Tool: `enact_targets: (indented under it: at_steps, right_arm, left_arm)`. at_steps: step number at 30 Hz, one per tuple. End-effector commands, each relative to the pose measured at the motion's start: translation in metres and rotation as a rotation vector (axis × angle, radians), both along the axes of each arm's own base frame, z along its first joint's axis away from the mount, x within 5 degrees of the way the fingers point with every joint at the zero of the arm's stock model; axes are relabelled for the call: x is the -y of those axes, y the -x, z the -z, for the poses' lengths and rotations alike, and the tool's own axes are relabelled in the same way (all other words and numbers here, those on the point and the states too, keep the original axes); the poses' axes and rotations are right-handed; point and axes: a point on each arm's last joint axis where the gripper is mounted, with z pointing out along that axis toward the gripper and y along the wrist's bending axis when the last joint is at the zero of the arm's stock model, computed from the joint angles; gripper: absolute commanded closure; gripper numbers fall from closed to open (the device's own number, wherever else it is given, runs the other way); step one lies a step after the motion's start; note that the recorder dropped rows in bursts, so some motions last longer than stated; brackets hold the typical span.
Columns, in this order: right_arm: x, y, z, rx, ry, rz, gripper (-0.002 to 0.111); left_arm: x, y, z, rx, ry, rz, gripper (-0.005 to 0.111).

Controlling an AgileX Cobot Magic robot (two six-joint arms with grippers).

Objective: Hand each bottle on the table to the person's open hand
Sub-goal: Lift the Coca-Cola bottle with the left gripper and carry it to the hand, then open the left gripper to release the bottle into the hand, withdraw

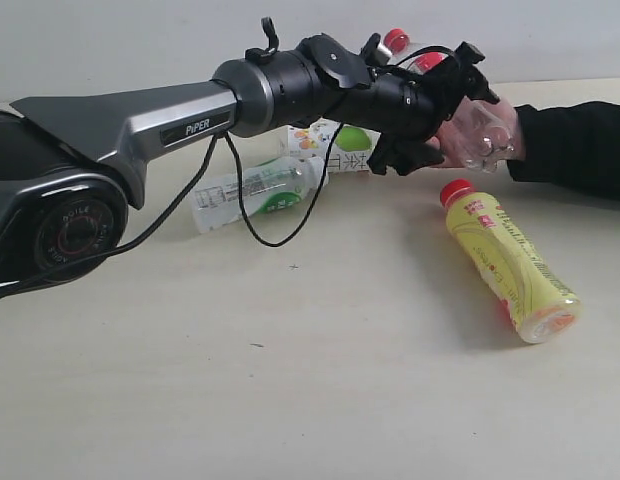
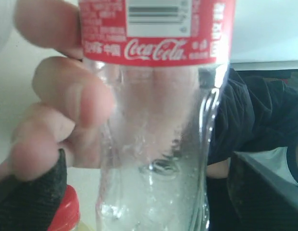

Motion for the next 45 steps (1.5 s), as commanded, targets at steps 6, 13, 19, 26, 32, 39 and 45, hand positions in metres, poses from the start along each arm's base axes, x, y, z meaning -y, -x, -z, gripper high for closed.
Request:
enact_targets:
  at_steps: [6, 13, 19, 26, 32, 39, 45]
  right_arm:
    - [0.001, 0.000, 0.001, 0.001, 0.015, 0.005, 0.108]
    - [0.001, 0.000, 0.001, 0.001, 0.015, 0.005, 0.108]
    - [0.001, 0.000, 0.001, 0.001, 0.015, 0.005, 0.108]
    - [0.001, 0.000, 0.001, 0.003, 0.016, 0.005, 0.108]
    - [0.001, 0.000, 0.001, 0.003, 0.016, 0.005, 0.108]
    - [0.001, 0.000, 0.001, 0.003, 0.016, 0.005, 0.108]
    - [0.001, 0.000, 0.001, 0.003, 0.016, 0.005, 0.108]
  left_arm:
    - [-0.003, 0.009, -0.032, 0.067, -0.039, 0.113, 0.020]
    - [-0.006, 0.019, -0.052, 0.103, -0.093, 0.220, 0.021]
    - [-0.011, 0.032, -0.079, 0.131, -0.109, 0.323, 0.021]
    - [-0.020, 0.050, -0.117, 0.193, -0.156, 0.435, 0.021]
    - [-0.027, 0.072, -0.157, 0.282, -0.168, 0.554, 0.023]
    - [-0.034, 0.111, -0.204, 0.418, -0.216, 0.691, 0.063]
    - [-0.045, 0.146, -0.241, 0.512, -0.228, 0.823, 0.105]
